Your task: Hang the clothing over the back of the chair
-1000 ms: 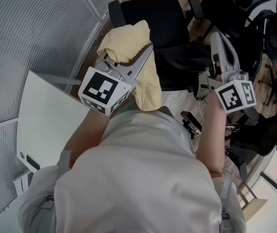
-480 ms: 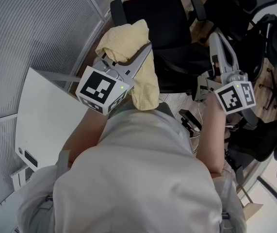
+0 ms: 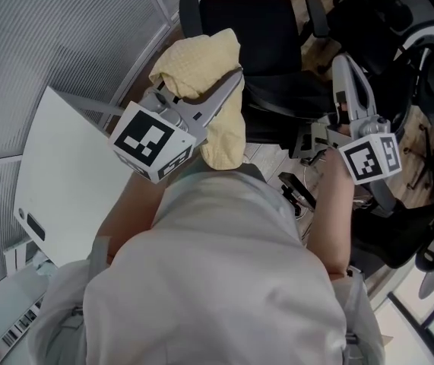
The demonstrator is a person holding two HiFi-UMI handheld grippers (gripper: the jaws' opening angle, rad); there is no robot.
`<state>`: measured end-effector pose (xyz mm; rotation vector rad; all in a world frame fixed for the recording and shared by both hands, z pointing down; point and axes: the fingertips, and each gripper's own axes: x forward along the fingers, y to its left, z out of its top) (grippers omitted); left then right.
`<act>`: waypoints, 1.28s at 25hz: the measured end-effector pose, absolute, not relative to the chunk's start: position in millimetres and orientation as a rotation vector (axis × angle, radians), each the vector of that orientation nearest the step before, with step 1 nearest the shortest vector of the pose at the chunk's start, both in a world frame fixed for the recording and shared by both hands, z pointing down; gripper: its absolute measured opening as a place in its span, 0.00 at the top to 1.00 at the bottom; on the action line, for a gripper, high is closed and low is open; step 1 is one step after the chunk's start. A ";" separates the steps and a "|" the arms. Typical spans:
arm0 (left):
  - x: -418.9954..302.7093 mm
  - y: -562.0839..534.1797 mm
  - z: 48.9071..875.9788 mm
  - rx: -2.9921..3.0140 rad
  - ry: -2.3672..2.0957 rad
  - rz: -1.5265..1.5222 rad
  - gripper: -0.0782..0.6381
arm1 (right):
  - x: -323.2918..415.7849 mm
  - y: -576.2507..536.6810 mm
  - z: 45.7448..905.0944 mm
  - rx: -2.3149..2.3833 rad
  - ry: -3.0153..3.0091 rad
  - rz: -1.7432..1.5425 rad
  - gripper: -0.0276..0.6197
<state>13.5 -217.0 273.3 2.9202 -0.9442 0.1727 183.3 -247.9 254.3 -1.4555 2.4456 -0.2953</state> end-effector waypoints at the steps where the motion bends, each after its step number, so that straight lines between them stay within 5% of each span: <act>1: 15.6 -213.6 271.3 2.927 -0.929 0.171 0.76 | 184.6 -246.4 253.1 -1.446 2.446 -0.295 0.92; 32: 87.8 -175.6 153.9 3.265 -0.329 -0.072 0.76 | 214.4 -221.4 236.4 -1.397 2.460 -0.225 0.92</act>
